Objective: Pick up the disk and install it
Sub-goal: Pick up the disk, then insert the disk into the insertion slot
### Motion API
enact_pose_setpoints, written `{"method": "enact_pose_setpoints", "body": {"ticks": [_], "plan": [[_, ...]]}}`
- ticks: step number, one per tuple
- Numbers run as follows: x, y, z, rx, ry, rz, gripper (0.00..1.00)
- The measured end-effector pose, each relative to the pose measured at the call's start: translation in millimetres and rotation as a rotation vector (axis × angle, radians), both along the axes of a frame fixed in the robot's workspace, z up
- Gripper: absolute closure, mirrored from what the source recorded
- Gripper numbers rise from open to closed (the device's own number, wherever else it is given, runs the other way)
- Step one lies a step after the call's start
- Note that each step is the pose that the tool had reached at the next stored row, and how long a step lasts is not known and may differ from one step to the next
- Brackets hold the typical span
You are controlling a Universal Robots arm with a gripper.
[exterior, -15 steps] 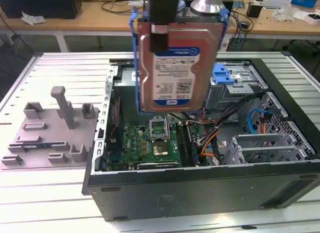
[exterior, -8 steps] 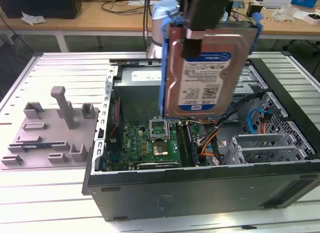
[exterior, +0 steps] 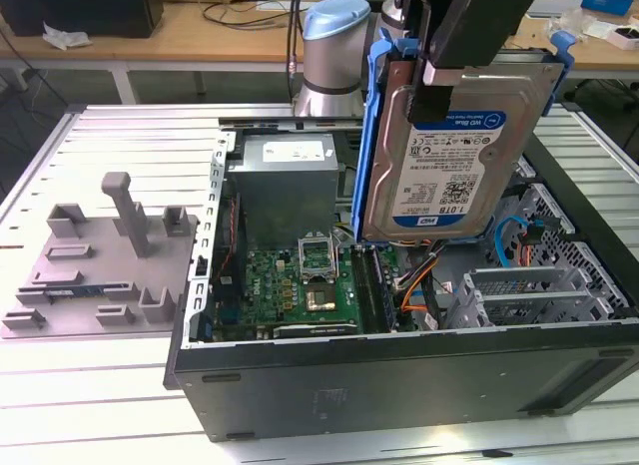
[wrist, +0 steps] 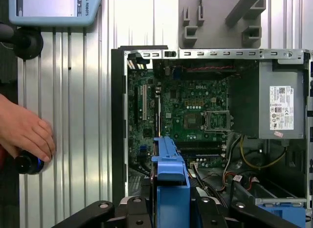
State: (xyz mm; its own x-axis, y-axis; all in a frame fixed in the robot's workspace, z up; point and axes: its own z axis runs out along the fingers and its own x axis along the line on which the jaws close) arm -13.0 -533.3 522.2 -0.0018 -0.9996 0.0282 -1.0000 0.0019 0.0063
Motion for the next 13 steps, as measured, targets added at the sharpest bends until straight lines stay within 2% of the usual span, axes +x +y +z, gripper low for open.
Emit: {"method": "enact_pose_setpoints", "body": {"ticks": [13], "plan": [[0.7, 0.0, 0.0, 0.0000, 0.0000, 0.000, 0.64]]}}
